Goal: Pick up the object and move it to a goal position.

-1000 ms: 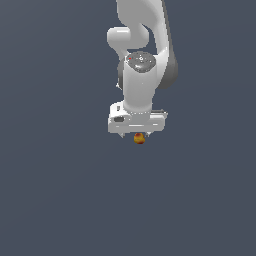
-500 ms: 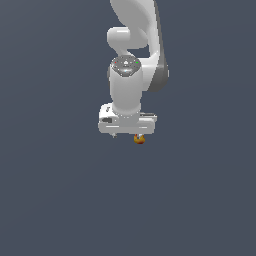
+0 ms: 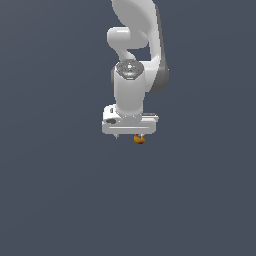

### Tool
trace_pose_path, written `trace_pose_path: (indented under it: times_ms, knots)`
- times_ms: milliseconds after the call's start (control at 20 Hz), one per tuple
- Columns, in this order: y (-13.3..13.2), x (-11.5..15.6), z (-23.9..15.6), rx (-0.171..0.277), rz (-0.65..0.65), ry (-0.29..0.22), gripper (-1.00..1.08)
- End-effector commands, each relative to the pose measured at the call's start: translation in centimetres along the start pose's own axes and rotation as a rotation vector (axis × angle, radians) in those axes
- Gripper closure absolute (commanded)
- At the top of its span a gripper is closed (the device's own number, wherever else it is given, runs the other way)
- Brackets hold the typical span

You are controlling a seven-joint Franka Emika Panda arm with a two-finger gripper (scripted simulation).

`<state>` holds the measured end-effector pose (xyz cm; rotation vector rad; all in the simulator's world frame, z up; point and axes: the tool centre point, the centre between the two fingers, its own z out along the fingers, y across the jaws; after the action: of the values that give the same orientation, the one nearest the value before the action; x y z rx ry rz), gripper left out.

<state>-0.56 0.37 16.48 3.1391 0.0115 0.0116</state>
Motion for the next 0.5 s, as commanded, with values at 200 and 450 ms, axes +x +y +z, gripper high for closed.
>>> trace_pose_path:
  times_ms: [200,450]
  knots:
    - [-2.1,-2.3,2.8,-0.001,-0.077,-0.003,-0.92]
    - [-4.2,-4.9,5.5,0.0,-0.156,-0.005,-0.92]
